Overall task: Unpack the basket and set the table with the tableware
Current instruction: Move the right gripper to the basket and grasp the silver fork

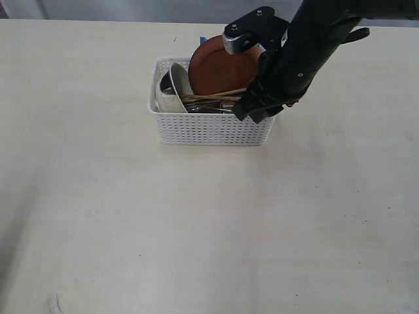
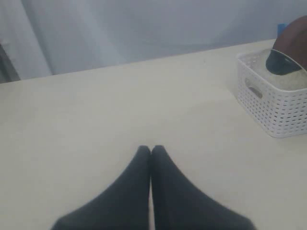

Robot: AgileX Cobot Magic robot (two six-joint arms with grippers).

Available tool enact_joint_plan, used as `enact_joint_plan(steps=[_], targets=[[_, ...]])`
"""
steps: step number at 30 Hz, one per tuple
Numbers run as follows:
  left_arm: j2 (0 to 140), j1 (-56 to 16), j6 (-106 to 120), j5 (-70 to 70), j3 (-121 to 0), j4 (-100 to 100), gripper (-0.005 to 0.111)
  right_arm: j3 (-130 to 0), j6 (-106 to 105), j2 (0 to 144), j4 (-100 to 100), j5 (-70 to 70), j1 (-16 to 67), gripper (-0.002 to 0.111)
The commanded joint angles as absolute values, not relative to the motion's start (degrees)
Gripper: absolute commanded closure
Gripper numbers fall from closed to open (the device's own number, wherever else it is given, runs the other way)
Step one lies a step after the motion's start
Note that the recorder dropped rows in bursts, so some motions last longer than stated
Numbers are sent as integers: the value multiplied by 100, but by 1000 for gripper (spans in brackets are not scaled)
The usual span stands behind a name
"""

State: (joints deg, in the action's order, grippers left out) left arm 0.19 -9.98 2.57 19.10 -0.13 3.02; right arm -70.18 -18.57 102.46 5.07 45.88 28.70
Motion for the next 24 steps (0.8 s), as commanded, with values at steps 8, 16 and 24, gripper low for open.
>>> enact_joint_plan(steps=[8, 16, 24], targets=[[0, -984, 255, 1885, 0, 294, 107, -7053, -2040, 10239, 303, 4565, 2886, 78], [0, -984, 255, 1885, 0, 294, 107, -7053, -2299, 10239, 291, 4625, 2886, 109], [0, -984, 255, 1885, 0, 294, 107, -7053, -2330, 10218, 291, 4663, 2886, 109]])
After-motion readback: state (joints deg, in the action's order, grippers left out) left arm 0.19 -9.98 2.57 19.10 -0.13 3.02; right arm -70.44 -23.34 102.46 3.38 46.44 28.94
